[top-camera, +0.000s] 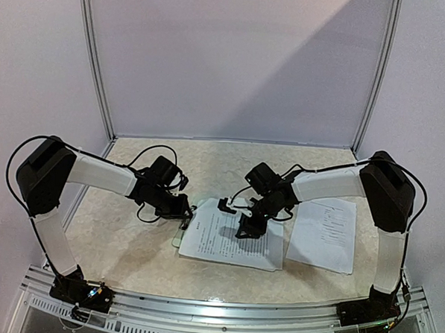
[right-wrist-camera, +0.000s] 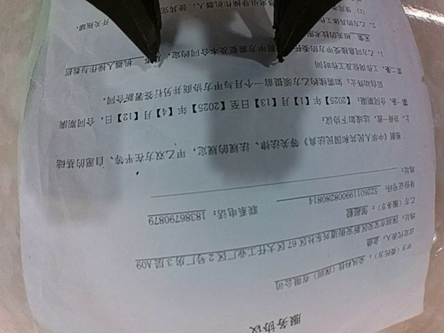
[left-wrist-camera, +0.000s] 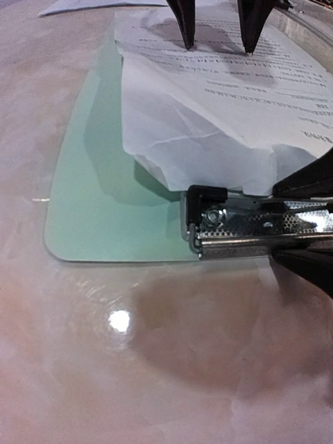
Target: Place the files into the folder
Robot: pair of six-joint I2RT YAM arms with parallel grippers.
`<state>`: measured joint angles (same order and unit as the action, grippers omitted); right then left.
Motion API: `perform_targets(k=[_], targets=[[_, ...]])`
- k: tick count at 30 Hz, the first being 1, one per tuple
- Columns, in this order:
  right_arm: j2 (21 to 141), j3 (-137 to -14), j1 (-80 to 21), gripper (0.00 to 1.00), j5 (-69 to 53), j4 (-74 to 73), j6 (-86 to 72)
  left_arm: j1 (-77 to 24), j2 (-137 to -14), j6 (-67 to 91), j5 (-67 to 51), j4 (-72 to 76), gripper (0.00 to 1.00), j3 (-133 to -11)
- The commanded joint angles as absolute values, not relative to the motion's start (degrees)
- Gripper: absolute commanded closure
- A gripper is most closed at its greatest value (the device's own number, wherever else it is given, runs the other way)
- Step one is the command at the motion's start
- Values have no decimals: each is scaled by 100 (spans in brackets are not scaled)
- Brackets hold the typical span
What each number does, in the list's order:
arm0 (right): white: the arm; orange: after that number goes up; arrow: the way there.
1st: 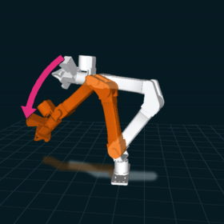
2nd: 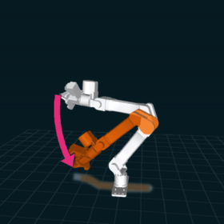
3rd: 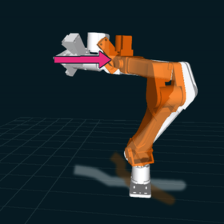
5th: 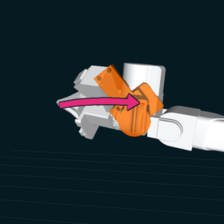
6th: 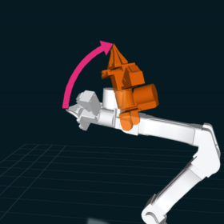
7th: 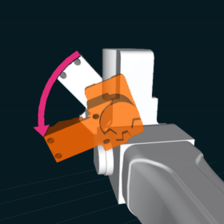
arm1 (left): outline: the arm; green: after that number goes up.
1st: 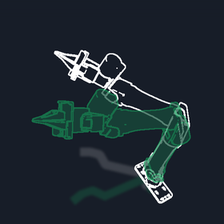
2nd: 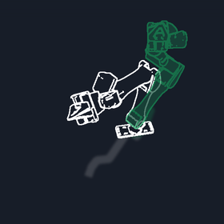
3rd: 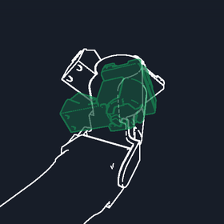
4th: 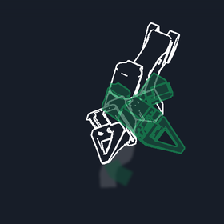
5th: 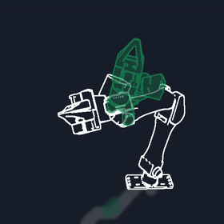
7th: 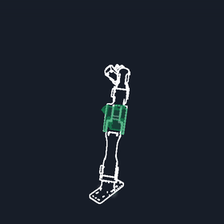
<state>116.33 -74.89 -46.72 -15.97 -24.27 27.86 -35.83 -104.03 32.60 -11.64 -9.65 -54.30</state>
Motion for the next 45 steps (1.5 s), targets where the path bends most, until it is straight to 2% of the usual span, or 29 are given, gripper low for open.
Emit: perform_targets(k=[1, 23, 45], targets=[[11968, -7406, -4684, 46, -1302, -3334, 2393, -3711, -10594, 3248, -1391, -1430, 100, -5229], [12125, -7613, -4691, 45, -1194, -4186, 1794, -3700, -10610, 3233, -1393, -1432, 100, -5265], [12918, -9135, -4697, 46, -1359, -4688, 1517, -3694, -10673, 3191, -1411, -1456, 100, -5299]])
